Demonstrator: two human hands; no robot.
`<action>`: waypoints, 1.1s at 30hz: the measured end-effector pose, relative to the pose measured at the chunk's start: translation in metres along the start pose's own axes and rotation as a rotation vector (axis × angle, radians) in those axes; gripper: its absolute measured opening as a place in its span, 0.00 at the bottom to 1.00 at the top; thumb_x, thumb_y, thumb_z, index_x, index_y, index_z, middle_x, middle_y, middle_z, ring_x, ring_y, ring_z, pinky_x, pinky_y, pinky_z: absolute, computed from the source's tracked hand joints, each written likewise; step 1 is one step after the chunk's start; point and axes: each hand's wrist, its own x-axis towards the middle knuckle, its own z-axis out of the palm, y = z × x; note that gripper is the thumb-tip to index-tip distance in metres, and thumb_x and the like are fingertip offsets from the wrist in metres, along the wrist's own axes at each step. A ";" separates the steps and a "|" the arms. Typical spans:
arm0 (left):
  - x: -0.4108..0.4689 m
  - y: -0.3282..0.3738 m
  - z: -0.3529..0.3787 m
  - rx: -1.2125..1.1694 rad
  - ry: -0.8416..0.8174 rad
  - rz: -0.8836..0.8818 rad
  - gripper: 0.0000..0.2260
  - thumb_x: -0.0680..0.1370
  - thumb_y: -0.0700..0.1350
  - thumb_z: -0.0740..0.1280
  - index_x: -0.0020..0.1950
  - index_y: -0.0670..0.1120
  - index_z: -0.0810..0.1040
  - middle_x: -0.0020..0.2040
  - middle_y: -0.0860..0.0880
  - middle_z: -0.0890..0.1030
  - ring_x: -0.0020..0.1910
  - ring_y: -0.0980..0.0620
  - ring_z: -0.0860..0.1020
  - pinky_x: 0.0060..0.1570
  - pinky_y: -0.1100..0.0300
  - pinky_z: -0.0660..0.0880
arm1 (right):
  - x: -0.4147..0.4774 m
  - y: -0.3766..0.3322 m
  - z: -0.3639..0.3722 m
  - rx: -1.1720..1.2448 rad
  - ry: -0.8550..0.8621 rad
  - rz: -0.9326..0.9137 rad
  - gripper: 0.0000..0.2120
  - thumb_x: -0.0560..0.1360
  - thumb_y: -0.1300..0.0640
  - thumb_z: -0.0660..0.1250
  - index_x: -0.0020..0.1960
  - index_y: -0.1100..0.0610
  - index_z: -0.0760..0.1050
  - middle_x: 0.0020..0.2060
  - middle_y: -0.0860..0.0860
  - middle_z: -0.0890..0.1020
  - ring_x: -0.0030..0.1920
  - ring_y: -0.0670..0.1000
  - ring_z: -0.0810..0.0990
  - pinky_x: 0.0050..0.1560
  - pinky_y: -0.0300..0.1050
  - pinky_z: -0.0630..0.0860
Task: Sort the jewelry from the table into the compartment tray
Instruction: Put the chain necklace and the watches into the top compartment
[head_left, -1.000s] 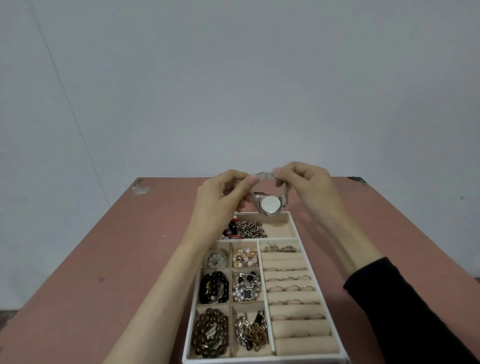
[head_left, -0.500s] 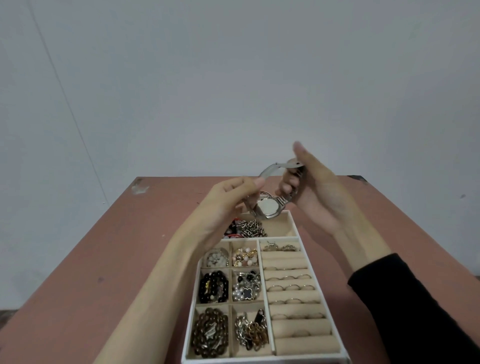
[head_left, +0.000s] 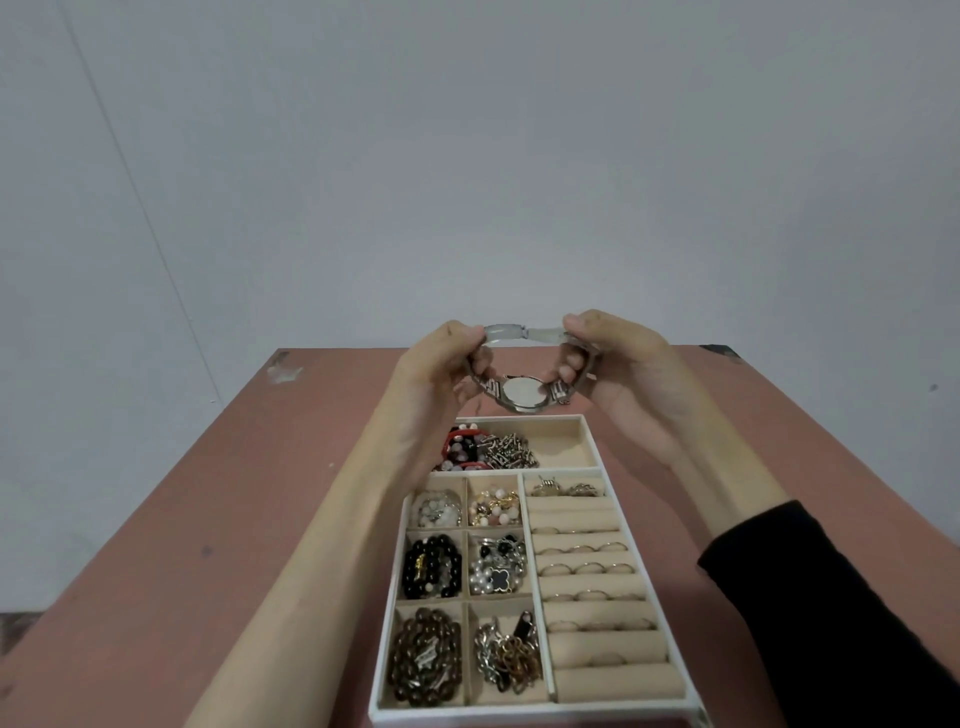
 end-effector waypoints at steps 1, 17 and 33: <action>0.001 -0.002 0.001 0.052 -0.001 0.013 0.10 0.71 0.45 0.64 0.30 0.49 0.69 0.29 0.55 0.71 0.34 0.54 0.70 0.46 0.56 0.65 | 0.000 -0.001 0.000 -0.015 0.002 -0.002 0.08 0.67 0.57 0.68 0.31 0.56 0.71 0.27 0.50 0.71 0.30 0.49 0.71 0.43 0.43 0.75; -0.001 -0.003 0.003 0.279 -0.022 0.059 0.09 0.78 0.46 0.61 0.38 0.46 0.75 0.41 0.49 0.82 0.42 0.54 0.79 0.50 0.57 0.72 | -0.010 0.005 0.013 -0.585 0.017 -0.200 0.06 0.76 0.51 0.66 0.47 0.54 0.76 0.44 0.58 0.82 0.48 0.57 0.81 0.55 0.59 0.74; 0.002 -0.005 0.003 0.254 0.025 0.007 0.11 0.70 0.54 0.63 0.48 0.50 0.74 0.41 0.53 0.76 0.42 0.55 0.73 0.50 0.58 0.69 | -0.005 -0.004 0.007 -0.125 0.001 0.055 0.07 0.67 0.54 0.69 0.37 0.58 0.76 0.26 0.50 0.76 0.29 0.46 0.74 0.35 0.39 0.72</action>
